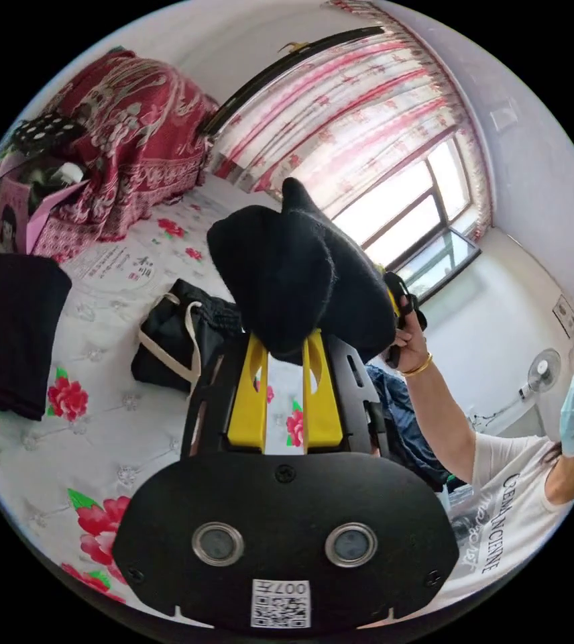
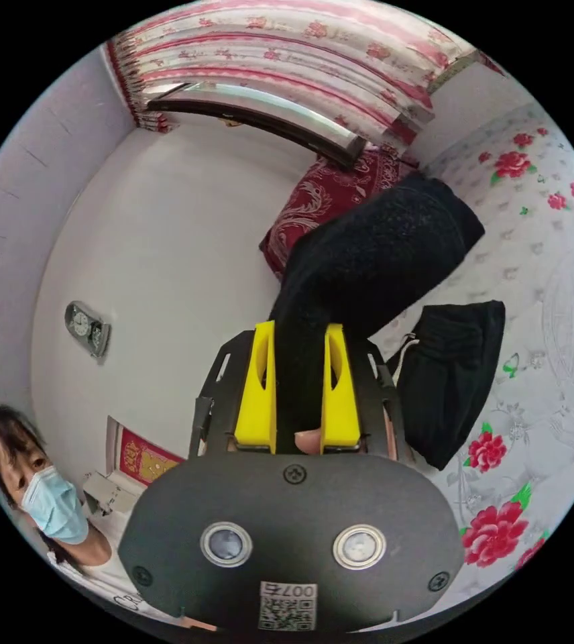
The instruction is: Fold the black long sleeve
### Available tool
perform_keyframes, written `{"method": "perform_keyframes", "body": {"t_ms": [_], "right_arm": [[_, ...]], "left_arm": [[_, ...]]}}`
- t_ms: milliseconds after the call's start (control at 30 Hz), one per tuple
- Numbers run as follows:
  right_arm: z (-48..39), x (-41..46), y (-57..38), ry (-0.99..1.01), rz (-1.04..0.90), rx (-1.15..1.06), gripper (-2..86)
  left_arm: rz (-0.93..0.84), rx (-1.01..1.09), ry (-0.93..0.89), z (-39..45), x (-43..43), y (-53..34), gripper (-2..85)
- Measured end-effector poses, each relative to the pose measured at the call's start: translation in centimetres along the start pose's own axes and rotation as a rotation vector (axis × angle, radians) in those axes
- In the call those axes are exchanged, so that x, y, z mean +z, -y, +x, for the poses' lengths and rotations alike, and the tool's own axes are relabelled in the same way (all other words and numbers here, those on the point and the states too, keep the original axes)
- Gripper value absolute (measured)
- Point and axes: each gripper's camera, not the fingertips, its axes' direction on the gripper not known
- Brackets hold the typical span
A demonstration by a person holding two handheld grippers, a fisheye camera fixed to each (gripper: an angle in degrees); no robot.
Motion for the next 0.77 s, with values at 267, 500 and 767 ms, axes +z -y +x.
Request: {"method": "perform_keyframes", "body": {"t_ms": [267,500,767], "right_arm": [[10.9,5.0,-15.6,-0.492,-0.345,0.031,7.0],[7.6,-0.2,-36.1,-0.879,-0.74,-0.135,7.2],[5.3,-0.3,-44.9,-0.986,-0.587,-0.099,7.9]], "left_arm": [[-0.391,0.065,0.501,-0.8,8.6,-14.2,9.7],[-0.658,0.304,0.634,9.1,11.9,-27.6,7.8],[-0.804,0.517,0.556,18.4,18.4,-32.1,7.8]]}}
